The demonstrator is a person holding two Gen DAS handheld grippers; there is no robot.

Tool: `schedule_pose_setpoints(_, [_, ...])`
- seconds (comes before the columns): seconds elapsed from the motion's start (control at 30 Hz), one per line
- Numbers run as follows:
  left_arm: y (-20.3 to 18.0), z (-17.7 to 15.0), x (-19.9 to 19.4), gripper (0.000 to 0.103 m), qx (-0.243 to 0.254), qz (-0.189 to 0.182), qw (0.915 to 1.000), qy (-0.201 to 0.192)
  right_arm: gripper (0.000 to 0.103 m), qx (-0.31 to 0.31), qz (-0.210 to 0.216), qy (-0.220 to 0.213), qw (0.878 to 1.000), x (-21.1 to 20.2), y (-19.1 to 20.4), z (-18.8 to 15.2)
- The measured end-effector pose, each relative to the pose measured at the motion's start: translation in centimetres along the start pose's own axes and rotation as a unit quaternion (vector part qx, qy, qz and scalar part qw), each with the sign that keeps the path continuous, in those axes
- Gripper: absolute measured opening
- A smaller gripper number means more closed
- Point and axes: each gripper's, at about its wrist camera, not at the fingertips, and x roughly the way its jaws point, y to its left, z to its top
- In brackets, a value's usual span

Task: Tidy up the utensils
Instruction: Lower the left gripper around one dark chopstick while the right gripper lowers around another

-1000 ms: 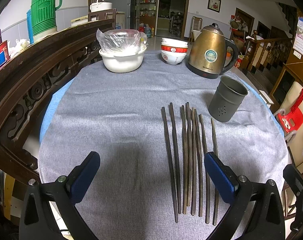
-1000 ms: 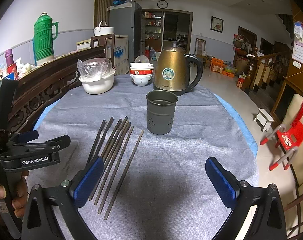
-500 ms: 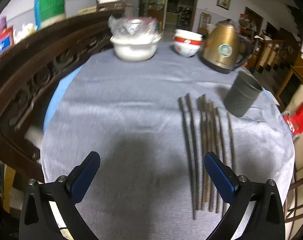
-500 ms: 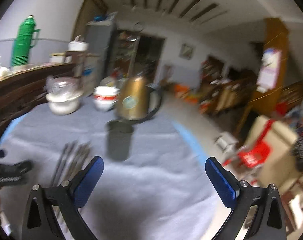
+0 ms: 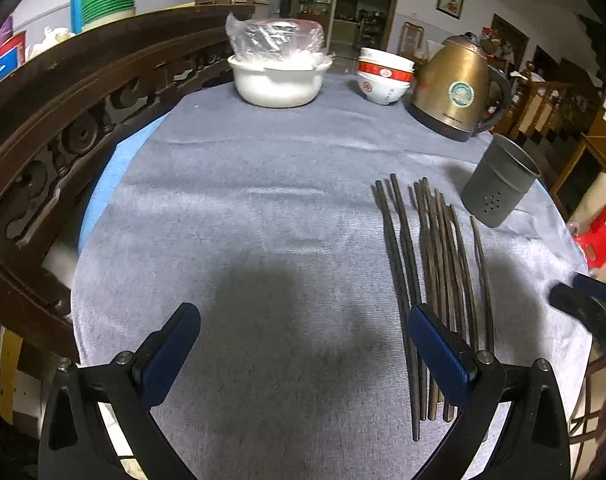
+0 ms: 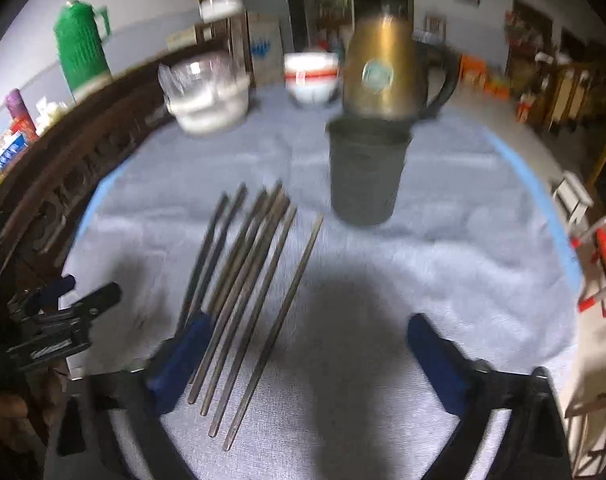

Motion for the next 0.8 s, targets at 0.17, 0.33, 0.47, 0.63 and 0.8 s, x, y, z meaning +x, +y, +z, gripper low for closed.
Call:
schedule_pose_setpoints(0.17, [0.2, 0.4, 0.4, 0.103, -0.001, -0.006, 1.0, 0.005, 0.037, 0.045, 0.034, 0.077, 0.995, 4.4, -1.7, 1.7])
schedule_pose_setpoints(0.33, [0.5, 1.0, 1.1, 0.103, -0.01, -0.015, 0.9996, 0.023, 0.036, 0.066, 0.058, 0.117, 0.989, 6.6, -1.7, 3.4])
schedule_pose_setpoints(0.47, [0.5, 1.4, 1.5, 0.101, -0.017, -0.025, 0.9989, 0.035, 0.037, 0.092, 0.066, 0.142, 0.983, 8.6, -2.2, 4.5])
schedule_pose_setpoints(0.63, [0.1, 2.0, 1.8, 0.101, -0.01, -0.027, 0.9989, 0.037, 0.021, 0.112, 0.057, 0.173, 0.977, 10.2, -2.9, 5.1])
schedule_pose_setpoints(0.8, [-0.7, 3.2, 2.3, 0.101, -0.006, -0.032, 0.9985, 0.044, 0.01, 0.07, 0.039, 0.187, 0.979, 10.7, -2.2, 5.8])
